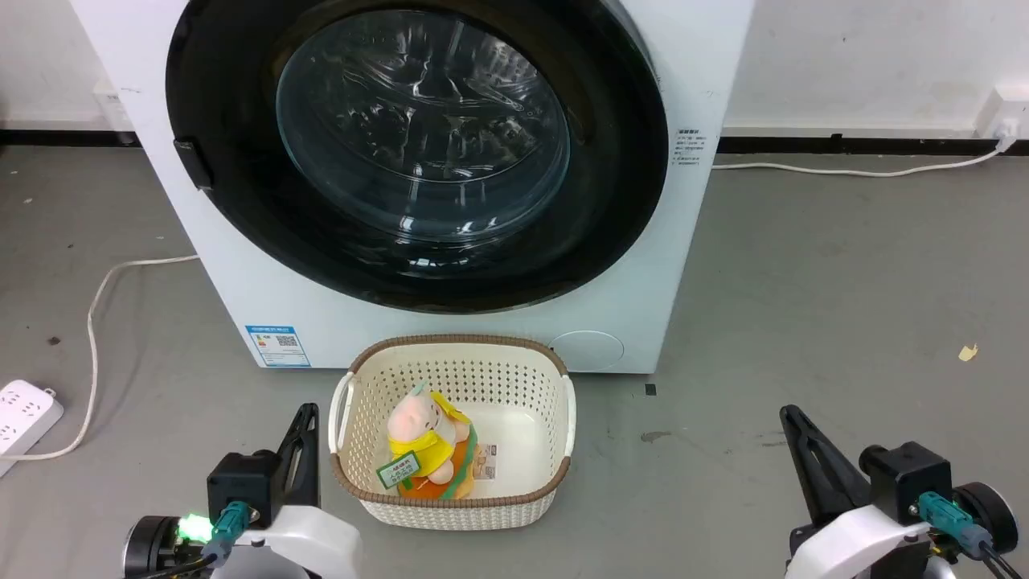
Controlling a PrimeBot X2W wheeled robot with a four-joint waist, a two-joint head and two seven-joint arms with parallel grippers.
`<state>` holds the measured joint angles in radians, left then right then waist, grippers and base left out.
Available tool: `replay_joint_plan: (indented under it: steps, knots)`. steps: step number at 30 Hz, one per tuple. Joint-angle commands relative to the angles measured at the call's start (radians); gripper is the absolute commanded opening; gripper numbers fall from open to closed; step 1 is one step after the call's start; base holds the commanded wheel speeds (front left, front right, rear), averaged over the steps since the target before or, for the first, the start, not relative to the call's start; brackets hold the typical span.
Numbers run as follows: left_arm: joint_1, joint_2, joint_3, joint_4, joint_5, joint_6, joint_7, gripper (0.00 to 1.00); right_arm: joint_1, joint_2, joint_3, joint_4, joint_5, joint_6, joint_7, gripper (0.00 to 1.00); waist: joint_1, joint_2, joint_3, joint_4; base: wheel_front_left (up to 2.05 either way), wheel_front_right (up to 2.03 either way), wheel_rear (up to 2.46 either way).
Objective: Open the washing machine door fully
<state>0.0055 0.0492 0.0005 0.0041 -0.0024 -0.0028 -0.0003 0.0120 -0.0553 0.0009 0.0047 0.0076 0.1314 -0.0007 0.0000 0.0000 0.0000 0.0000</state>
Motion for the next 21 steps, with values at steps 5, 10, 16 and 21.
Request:
replay_joint_plan:
  steps: [5, 10, 16, 21]
  knots:
    - [-0.006, 0.001, 0.000, -0.004, 0.002, 0.003, 0.000, 0.00, -0.012, 0.005, -0.001, -0.005, -0.008, -0.001, 0.001, 0.00, 0.0000, 0.0000, 0.000, 0.000, 0.00, 0.00, 0.00]
    - [-0.006, 0.001, 0.000, -0.004, 0.002, 0.003, 0.000, 0.00, -0.012, 0.005, -0.001, -0.005, -0.008, -0.001, 0.001, 0.00, 0.0000, 0.0000, 0.000, 0.000, 0.00, 0.00, 0.00]
    - [-0.006, 0.001, 0.000, -0.004, 0.002, 0.003, 0.000, 0.00, -0.012, 0.005, -0.001, -0.005, -0.008, -0.001, 0.001, 0.00, 0.0000, 0.0000, 0.000, 0.000, 0.00, 0.00, 0.00]
    - [-0.006, 0.001, 0.000, -0.004, 0.002, 0.003, 0.000, 0.00, -0.012, 0.005, -0.001, -0.005, -0.008, -0.001, 0.001, 0.00, 0.0000, 0.0000, 0.000, 0.000, 0.00, 0.00, 0.00]
